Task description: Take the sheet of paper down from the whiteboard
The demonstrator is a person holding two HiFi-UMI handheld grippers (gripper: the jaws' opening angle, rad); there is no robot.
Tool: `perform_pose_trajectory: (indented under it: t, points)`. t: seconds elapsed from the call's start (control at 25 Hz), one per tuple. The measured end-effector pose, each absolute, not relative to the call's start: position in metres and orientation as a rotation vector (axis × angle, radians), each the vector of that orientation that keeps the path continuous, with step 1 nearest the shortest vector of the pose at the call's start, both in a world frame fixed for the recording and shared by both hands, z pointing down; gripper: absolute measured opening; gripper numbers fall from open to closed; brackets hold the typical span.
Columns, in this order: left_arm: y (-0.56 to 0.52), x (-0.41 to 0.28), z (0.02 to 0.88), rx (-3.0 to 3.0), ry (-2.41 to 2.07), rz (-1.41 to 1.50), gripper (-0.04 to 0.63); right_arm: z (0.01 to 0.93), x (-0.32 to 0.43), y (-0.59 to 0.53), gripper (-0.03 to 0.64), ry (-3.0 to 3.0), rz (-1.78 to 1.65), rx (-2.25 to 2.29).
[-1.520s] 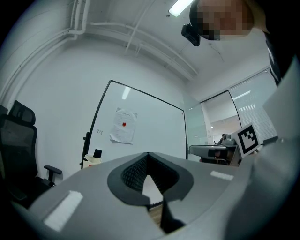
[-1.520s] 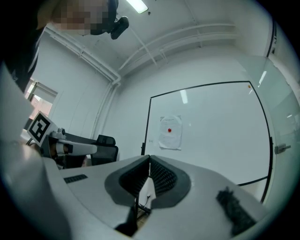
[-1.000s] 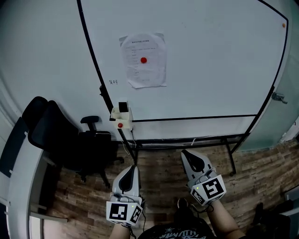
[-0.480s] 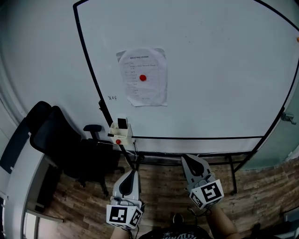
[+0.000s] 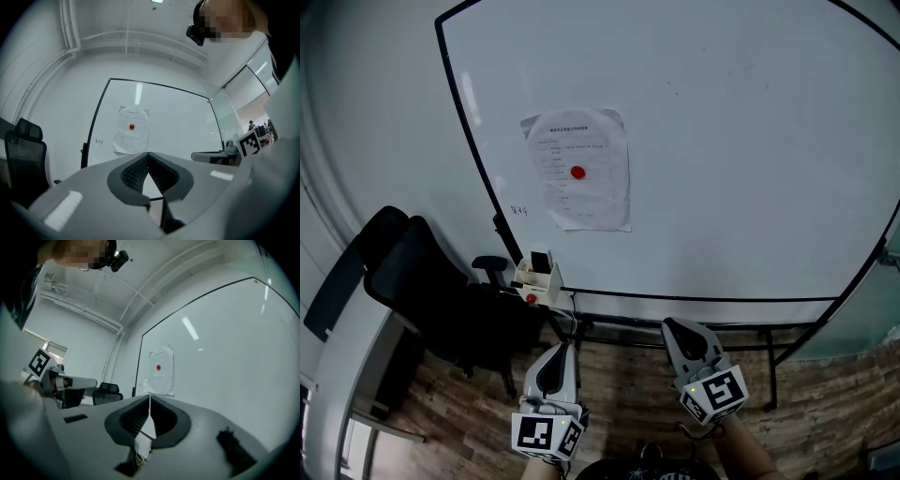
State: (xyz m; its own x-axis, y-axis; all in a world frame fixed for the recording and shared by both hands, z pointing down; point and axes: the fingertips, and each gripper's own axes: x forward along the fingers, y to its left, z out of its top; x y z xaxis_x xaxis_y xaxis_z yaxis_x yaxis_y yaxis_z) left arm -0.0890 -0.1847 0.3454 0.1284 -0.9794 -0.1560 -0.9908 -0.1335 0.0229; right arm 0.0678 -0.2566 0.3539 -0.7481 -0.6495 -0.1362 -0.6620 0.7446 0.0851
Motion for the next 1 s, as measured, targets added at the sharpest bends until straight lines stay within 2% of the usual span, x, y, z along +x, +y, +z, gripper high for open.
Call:
perform_pose_trajectory:
  t: [0.32,0.68,1.0]
  points:
    - [-0.198,-0.081,0.354,-2.257,2.083,0.167,0.009,0.360,0.066,-0.276,0.016,2.885,0.184,-0.982]
    - [-0.206,-0.113,0.355,-2.184,2.160,0.194,0.026,0.360,0.048,-0.294,0.017,2.907,0.221,-0.960]
    - [-0.260,-0.136,0.342,-2.207,2.082,0.208,0.026,0.350,0.023,-0.331,0.017,2.893,0.286,-1.002]
